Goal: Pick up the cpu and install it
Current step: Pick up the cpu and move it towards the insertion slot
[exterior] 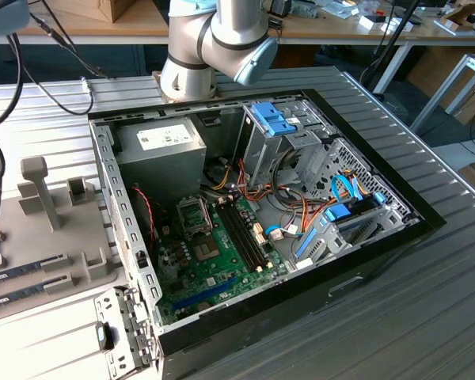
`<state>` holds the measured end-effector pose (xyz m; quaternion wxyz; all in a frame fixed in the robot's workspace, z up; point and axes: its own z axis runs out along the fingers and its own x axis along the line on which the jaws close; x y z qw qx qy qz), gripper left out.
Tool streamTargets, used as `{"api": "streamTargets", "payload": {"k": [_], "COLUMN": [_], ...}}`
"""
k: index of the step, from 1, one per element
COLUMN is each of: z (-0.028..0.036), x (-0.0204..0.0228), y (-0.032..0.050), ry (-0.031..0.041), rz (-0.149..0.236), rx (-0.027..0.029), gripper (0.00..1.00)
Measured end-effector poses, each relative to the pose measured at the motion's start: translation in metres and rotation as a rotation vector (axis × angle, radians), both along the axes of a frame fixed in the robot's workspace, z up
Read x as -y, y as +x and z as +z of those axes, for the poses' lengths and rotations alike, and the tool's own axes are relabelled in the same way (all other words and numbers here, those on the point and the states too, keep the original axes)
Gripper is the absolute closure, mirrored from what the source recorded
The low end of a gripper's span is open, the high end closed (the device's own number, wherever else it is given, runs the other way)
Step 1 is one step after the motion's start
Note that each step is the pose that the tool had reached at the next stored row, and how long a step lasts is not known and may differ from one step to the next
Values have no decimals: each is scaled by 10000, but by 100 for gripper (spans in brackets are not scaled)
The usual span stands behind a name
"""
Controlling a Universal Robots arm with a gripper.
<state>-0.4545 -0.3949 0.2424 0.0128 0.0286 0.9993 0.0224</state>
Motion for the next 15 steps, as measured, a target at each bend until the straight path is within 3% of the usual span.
{"api": "streamTargets", "payload": {"k": [15], "z": [-59], "x": [0], "y": [0], "ry": [0], "rz": [0], "rx": [0], "gripper": [52]}}
